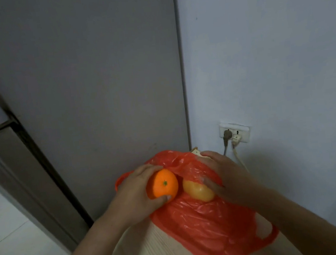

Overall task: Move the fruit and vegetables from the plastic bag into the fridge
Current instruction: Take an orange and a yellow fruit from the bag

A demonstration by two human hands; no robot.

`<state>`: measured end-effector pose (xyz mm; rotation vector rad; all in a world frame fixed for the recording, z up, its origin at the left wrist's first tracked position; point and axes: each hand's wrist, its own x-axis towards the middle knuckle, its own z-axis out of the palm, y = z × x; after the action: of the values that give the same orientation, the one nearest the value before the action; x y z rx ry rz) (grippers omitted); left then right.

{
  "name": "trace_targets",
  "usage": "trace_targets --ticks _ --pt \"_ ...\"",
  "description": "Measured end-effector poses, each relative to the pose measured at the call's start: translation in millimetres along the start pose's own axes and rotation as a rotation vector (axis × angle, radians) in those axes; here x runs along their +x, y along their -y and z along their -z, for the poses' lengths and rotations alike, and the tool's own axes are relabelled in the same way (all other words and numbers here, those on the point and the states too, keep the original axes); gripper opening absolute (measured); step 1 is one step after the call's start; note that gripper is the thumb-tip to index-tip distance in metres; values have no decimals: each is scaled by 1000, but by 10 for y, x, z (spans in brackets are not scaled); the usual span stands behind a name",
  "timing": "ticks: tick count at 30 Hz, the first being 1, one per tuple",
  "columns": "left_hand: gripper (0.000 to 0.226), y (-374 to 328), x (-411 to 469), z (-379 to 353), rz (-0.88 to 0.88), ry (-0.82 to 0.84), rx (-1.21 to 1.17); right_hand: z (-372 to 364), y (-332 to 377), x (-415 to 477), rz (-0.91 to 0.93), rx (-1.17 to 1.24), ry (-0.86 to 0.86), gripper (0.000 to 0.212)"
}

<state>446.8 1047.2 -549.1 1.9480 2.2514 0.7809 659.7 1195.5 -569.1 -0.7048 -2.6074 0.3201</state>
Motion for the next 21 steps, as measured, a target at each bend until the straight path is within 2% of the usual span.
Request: trace_targets --ticks 2,5,8,10,12,15,17,19,21 --pt "79 15 17 6 3 -3 -2 4 102 -63 107 -73 -93 49" --pt "78 59 76 9 -2 -8 -16 -16 110 -98 177 -39 87 51" --pt "77 83 130 29 -4 -9 -25 -45 -79 30 59 102 163 61" --pt "76 93 160 26 -7 -11 -33 -58 -183 158 1 184 201 49" --pt "75 115 167 -4 -5 -8 -40 -78 -219 253 -50 203 334 40" --pt "77 158 121 -79 17 3 -65 -131 -229 276 -147 234 468 52" --pt "77 175 64 -130 28 17 -78 -145 -233 235 -157 266 418 57" --pt "78 177 8 -176 30 24 -85 -126 -218 157 -128 264 275 53" --pt "78 156 -57 -213 38 13 -108 -103 -185 45 -33 217 117 60"
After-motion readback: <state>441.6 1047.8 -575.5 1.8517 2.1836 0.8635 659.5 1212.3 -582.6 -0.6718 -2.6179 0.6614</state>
